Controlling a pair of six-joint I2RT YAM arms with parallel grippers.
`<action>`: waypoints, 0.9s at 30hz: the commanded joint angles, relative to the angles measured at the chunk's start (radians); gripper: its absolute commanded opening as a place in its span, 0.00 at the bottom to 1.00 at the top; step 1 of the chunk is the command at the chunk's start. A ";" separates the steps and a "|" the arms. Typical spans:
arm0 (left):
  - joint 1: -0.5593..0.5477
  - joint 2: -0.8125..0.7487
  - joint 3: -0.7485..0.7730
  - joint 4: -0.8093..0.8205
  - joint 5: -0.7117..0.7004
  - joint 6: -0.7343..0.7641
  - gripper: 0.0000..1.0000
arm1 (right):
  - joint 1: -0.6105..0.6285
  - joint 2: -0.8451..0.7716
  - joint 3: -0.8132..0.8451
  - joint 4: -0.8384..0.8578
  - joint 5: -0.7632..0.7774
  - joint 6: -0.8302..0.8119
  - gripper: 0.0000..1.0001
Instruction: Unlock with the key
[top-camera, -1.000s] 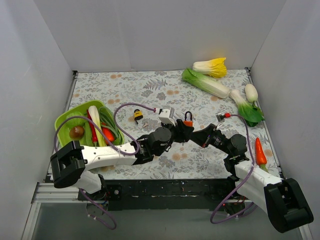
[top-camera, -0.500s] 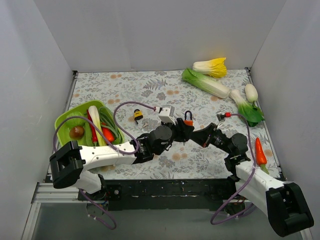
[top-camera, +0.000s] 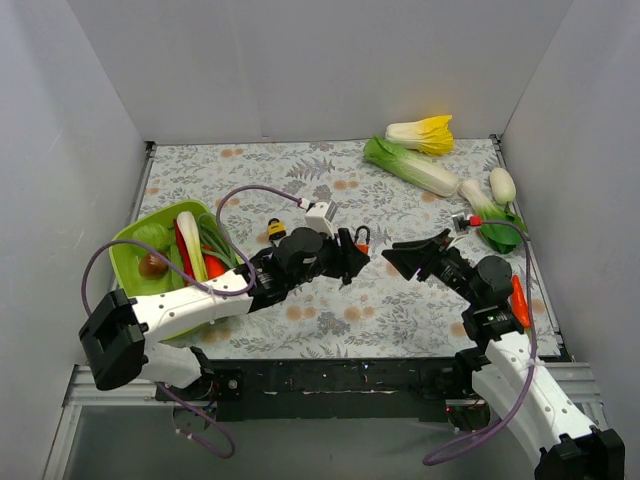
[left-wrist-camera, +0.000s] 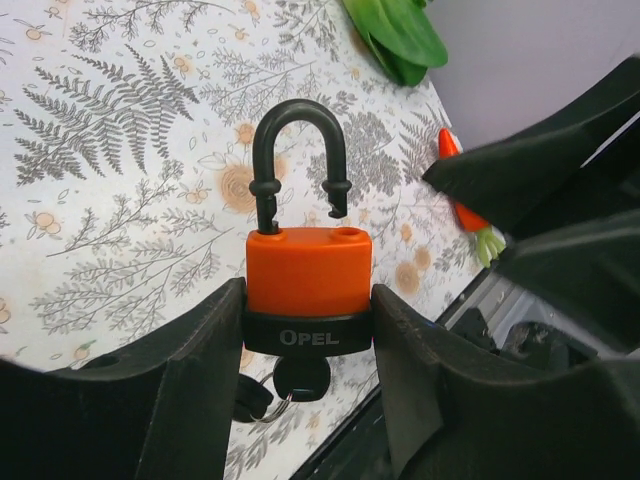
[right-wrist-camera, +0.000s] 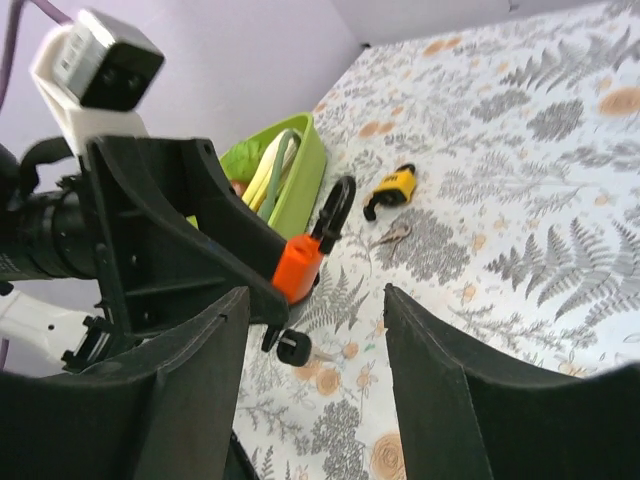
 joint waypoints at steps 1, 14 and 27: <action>0.059 -0.140 -0.024 -0.058 0.170 0.135 0.00 | -0.008 -0.031 0.116 -0.105 0.051 -0.072 0.63; 0.128 -0.310 -0.101 -0.063 0.489 0.508 0.00 | -0.005 0.148 0.305 -0.081 -0.191 -0.116 0.67; 0.186 -0.316 -0.194 0.007 0.495 0.508 0.00 | 0.148 0.211 0.305 -0.071 -0.184 -0.153 0.22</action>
